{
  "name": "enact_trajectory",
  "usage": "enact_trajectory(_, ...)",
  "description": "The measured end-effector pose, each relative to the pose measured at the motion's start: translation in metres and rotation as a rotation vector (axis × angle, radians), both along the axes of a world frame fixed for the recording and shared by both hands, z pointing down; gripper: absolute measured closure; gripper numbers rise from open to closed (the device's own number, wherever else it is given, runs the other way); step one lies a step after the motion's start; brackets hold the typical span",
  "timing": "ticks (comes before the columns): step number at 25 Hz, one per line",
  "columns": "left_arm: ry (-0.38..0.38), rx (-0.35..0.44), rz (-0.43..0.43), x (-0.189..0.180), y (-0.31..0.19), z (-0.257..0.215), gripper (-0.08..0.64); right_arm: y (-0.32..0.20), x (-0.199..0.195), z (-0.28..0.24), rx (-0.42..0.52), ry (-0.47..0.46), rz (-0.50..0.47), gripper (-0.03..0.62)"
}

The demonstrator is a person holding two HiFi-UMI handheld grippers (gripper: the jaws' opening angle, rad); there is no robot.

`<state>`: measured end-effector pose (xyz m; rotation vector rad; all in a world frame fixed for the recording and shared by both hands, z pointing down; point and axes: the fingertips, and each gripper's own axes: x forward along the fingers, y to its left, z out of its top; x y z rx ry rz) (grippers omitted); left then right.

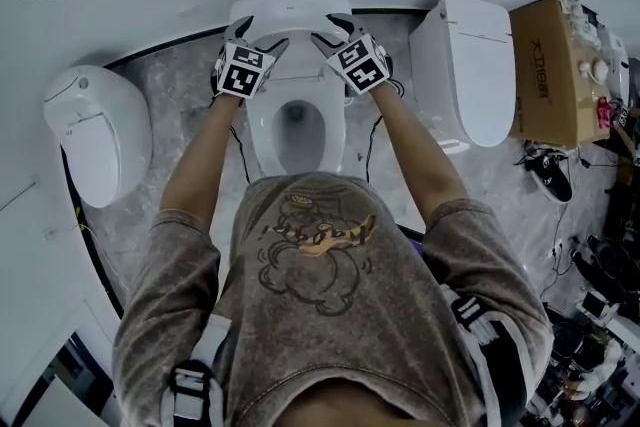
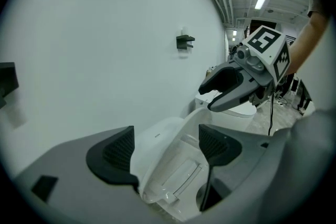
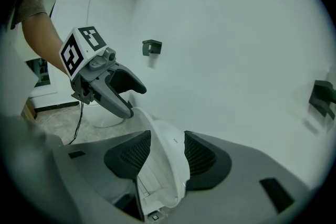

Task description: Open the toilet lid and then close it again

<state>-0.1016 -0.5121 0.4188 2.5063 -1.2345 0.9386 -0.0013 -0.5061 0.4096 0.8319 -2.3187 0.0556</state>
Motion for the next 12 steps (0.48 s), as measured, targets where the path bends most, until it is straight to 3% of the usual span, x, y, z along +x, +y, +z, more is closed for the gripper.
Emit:
enact_trajectory(6,-0.058,-0.033,0.091,0.007,-0.006,0.012,0.170,-0.005,-0.001,0.021,-0.055,0.010,-0.047,0.368)
enact_trajectory(12,-0.069,-0.051,0.134,0.008,-0.022,0.026,0.170,-0.019,-0.003,0.034,-0.082,0.010,-0.057,0.368)
